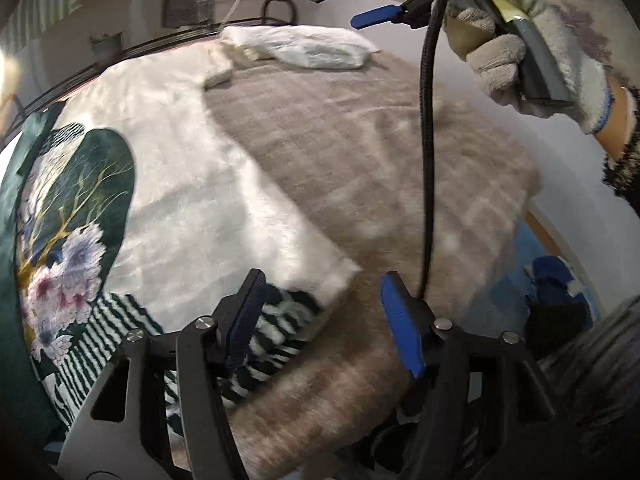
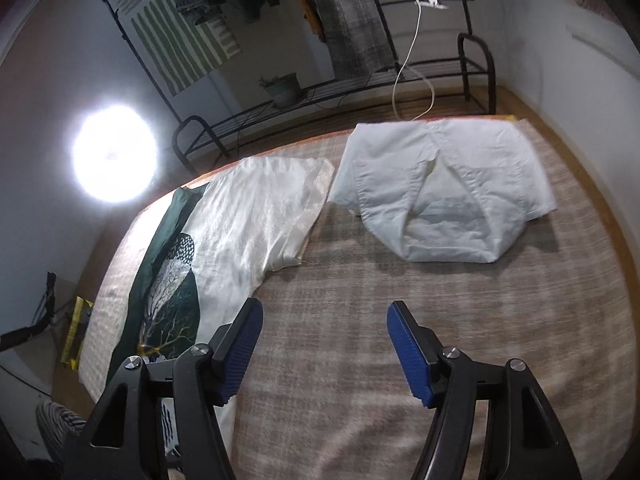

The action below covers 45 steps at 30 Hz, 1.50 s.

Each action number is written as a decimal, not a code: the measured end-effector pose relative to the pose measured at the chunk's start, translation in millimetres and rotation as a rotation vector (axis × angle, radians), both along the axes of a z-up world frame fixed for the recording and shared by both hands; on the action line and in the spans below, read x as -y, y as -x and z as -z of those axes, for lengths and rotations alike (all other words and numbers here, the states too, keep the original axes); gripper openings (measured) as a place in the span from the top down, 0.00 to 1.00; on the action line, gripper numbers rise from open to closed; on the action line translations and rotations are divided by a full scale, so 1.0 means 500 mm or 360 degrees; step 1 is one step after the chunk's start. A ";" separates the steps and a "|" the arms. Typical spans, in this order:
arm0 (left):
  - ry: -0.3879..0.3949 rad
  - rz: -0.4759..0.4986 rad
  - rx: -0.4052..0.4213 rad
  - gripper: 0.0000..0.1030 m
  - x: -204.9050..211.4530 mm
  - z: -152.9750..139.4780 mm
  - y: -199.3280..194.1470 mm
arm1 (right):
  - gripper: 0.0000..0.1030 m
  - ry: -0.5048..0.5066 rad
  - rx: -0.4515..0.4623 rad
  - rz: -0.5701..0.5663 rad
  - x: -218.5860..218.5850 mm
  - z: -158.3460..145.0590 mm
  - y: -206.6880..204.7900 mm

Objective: Fold small clothes

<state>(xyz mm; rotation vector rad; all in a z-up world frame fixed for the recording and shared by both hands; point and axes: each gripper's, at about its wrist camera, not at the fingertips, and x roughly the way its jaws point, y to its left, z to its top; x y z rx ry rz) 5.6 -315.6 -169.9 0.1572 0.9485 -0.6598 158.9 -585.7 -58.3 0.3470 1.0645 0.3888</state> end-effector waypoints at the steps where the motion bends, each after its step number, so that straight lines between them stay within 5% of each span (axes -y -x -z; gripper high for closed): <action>1: -0.0008 -0.0019 -0.0013 0.61 -0.003 0.005 -0.007 | 0.35 -0.0024 -0.0018 -0.0005 -0.010 0.010 -0.009; 2: -0.0001 -0.0027 -0.0038 0.87 -0.007 0.009 -0.014 | 0.35 -0.0048 -0.0034 -0.0007 -0.019 0.019 -0.019; 3: 0.0019 -0.0031 -0.0058 0.96 -0.012 0.012 -0.020 | 0.35 -0.0073 -0.0050 -0.0005 -0.028 0.028 -0.027; 6: 0.0089 -0.0046 -0.0055 0.99 -0.031 0.005 -0.025 | 0.35 -0.0179 -0.0105 0.0006 -0.058 0.058 -0.056; 11: 0.0207 -0.0116 -0.0068 0.99 -0.066 -0.020 -0.028 | 0.36 -0.0285 -0.0206 0.0069 -0.111 0.118 -0.114; 17: 0.0306 -0.0209 -0.0119 0.99 -0.104 -0.033 -0.034 | 0.50 -0.0365 -0.0334 0.0158 -0.169 0.193 -0.179; 25: 0.0363 -0.0240 -0.0110 1.00 -0.135 -0.042 -0.027 | 1.00 -0.0192 -0.0343 0.0177 -0.245 0.211 -0.228; 33: 0.0476 -0.0308 -0.0134 1.00 -0.190 -0.048 -0.031 | 1.00 -0.0013 -0.0170 0.0051 -0.314 0.124 -0.236; 41: 0.0477 -0.0263 -0.0201 0.99 -0.179 -0.028 -0.055 | 1.00 0.0068 -0.0190 0.0031 -0.316 0.112 -0.236; 43: 0.0461 -0.0208 -0.0228 0.96 -0.156 -0.019 -0.065 | 1.00 0.0083 -0.0196 0.0041 -0.296 0.114 -0.234; 45: 0.0466 -0.0174 -0.0238 0.81 -0.138 -0.019 -0.067 | 1.00 0.0078 -0.0201 0.0058 -0.275 0.117 -0.234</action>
